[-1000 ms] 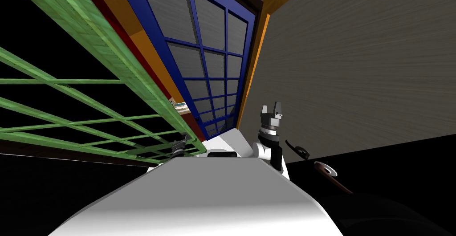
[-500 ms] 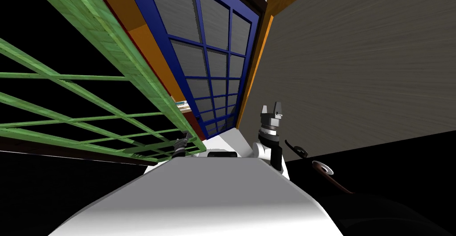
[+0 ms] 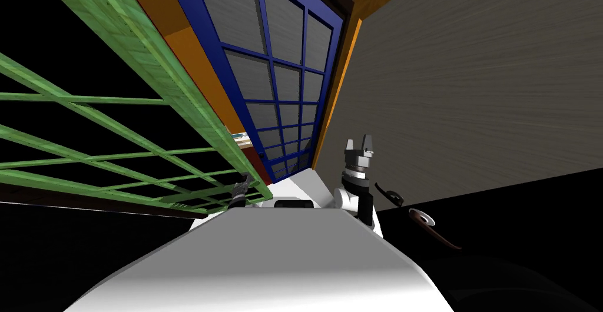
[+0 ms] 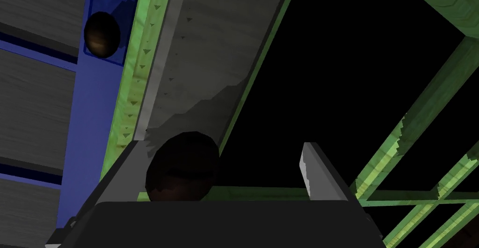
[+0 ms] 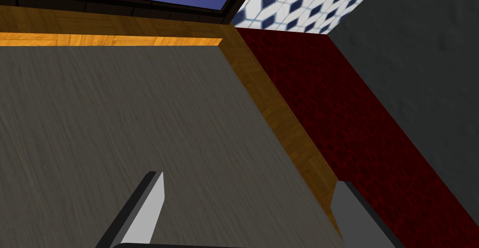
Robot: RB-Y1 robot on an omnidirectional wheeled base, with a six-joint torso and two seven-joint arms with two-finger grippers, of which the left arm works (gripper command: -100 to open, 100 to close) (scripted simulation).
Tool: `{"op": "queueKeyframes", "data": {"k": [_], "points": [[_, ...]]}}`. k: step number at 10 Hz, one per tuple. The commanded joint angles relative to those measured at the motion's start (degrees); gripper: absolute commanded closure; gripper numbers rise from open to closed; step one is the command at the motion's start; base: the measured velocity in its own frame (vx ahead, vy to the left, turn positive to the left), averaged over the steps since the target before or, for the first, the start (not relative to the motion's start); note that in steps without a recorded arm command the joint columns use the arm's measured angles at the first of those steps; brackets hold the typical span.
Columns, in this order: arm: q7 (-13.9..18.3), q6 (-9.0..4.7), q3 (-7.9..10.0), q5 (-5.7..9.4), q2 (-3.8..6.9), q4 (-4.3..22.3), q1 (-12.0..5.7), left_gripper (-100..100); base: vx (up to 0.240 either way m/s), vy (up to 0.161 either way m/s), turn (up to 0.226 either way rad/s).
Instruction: Pull the door open
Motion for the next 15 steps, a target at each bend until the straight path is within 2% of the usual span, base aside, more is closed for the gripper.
{"op": "queueKeyframes", "data": {"k": [1, 2, 4, 5, 12, 15], "points": [[2.9, 0.24, 0.14, 0.72, 0.63, 0.3, 0.3, 100, -0.03, 0.015, -0.026], [3.5, 0.24, 0.14, 0.72, 0.63, 0.3, 0.3, 100, -0.03, 0.005, -0.017], [7.0, 0.02, -0.61, 1.23, 0.95, 0.8, -0.05, 100, -0.024, 0.011, -0.018], [7.5, 0.02, -0.61, 1.23, 0.95, 0.8, -0.05, 100, -0.019, 0.012, -0.021], [18.2, -0.64, -2.86, 2.77, 1.86, 2.2, -1.12, 100, -0.029, 0.006, -0.021], [18.5, -0.64, -2.86, 2.77, 1.86, 2.2, -1.12, 100, -0.016, -0.004, -0.009]]}}
